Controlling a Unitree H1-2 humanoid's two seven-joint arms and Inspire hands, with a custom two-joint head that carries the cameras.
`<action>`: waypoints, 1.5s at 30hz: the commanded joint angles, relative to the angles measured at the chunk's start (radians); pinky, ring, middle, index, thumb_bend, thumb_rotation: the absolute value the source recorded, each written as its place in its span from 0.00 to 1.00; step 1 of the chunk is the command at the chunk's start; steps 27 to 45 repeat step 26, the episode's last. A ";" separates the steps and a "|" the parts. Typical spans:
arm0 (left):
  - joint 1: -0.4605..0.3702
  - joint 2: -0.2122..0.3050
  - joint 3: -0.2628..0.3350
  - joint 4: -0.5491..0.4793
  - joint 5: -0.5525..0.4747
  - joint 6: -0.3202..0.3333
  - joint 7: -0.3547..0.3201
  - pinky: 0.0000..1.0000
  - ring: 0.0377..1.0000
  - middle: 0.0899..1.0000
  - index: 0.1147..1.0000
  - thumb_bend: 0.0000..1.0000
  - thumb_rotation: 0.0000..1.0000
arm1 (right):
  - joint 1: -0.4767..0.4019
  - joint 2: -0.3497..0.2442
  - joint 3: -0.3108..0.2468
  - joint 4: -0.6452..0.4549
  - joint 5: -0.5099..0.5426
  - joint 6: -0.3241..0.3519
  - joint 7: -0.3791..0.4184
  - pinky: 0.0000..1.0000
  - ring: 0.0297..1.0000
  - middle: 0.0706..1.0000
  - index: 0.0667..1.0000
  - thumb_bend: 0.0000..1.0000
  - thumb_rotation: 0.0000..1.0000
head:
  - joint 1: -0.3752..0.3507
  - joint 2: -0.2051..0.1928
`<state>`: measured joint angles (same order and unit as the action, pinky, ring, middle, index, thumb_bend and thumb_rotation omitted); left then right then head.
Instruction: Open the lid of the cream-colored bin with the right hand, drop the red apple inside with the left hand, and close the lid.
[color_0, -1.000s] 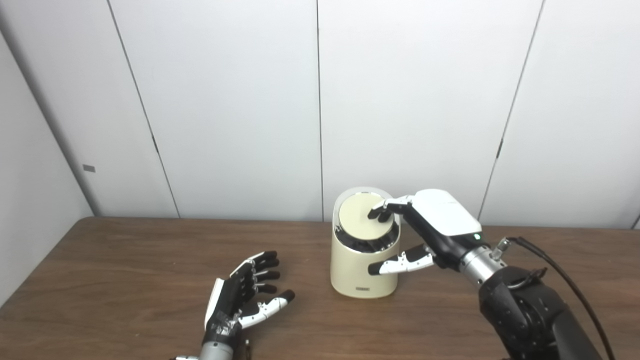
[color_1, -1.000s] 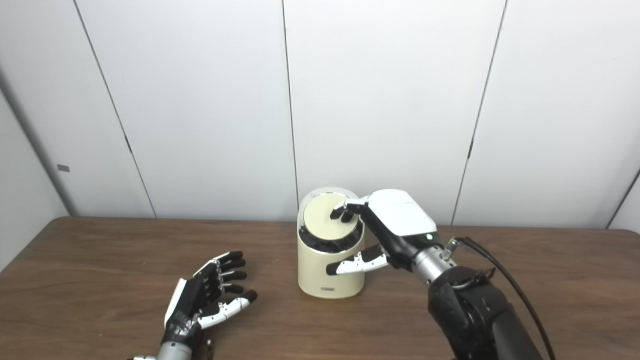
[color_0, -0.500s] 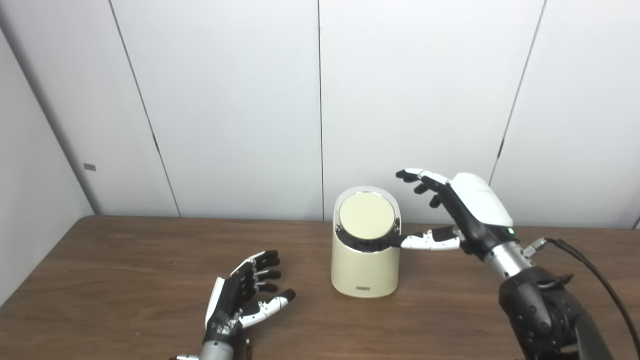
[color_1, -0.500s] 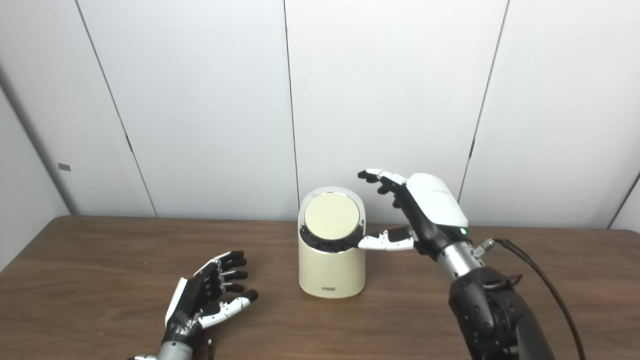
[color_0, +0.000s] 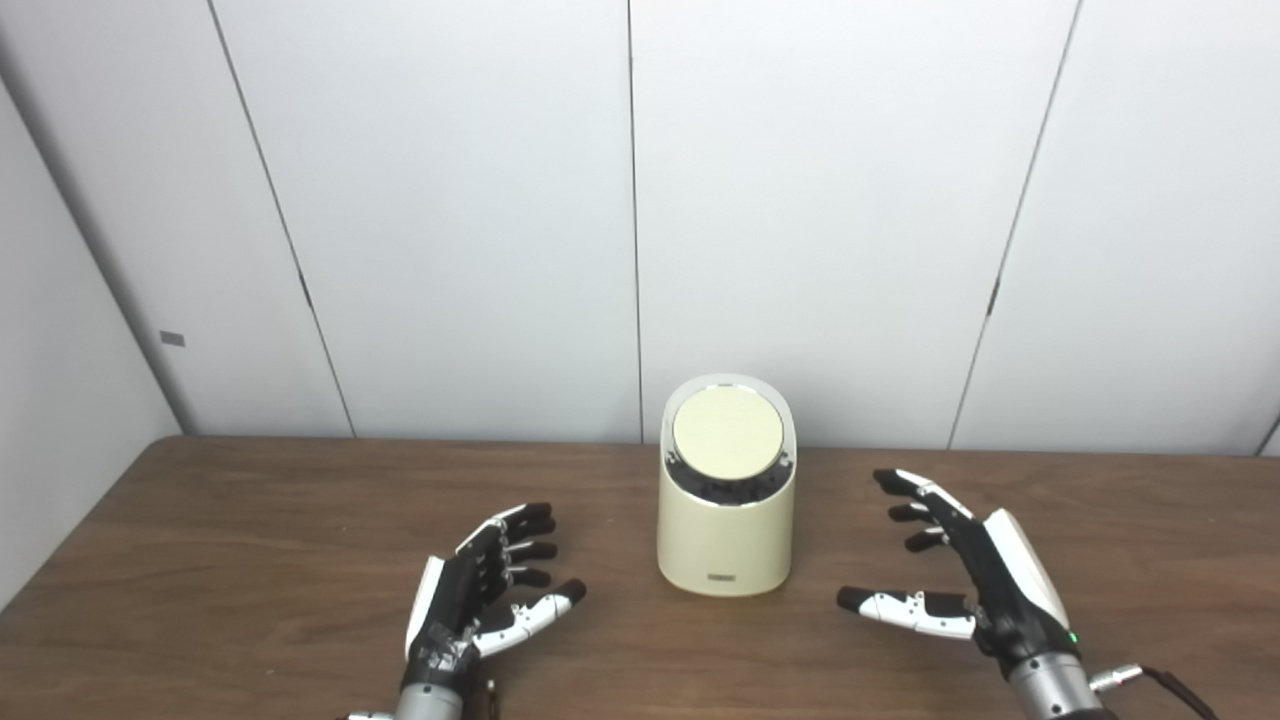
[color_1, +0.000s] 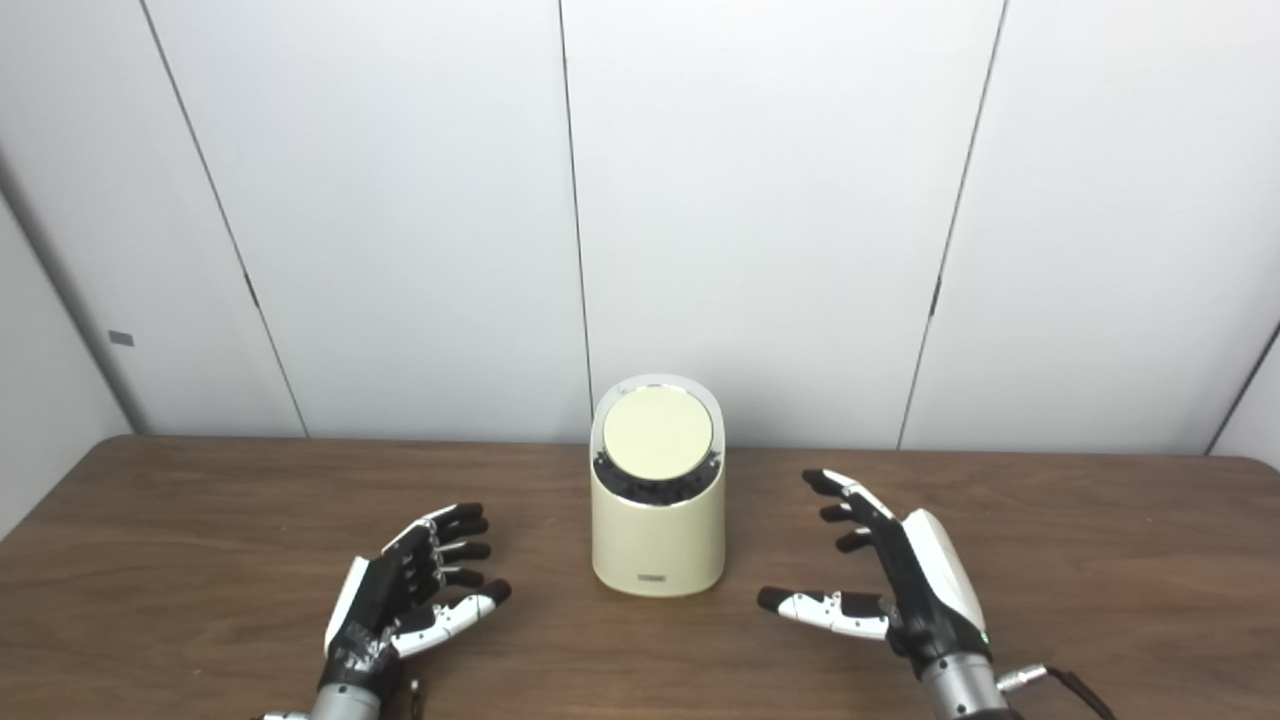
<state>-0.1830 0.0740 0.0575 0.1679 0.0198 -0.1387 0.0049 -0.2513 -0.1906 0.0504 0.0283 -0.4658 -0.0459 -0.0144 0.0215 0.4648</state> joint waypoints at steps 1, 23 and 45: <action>0.017 0.014 0.010 0.019 -0.013 -0.043 -0.001 0.60 0.69 0.75 0.74 0.68 0.00 | -0.022 0.006 -0.007 -0.008 0.028 -0.049 -0.036 0.62 0.76 0.82 0.83 0.69 0.38 | -0.001 0.000; -0.015 0.096 -0.017 -0.142 0.049 -0.091 -0.026 0.62 0.69 0.74 0.77 0.75 0.04 | -0.007 0.024 -0.018 -0.031 0.096 -0.068 -0.073 0.64 0.77 0.82 0.85 0.75 0.36 | -0.032 -0.024; -0.016 0.103 -0.019 -0.144 0.051 -0.088 -0.033 0.62 0.69 0.73 0.77 0.75 0.04 | 0.002 0.021 -0.016 -0.049 0.094 -0.055 -0.068 0.64 0.76 0.82 0.85 0.74 0.35 | -0.039 -0.023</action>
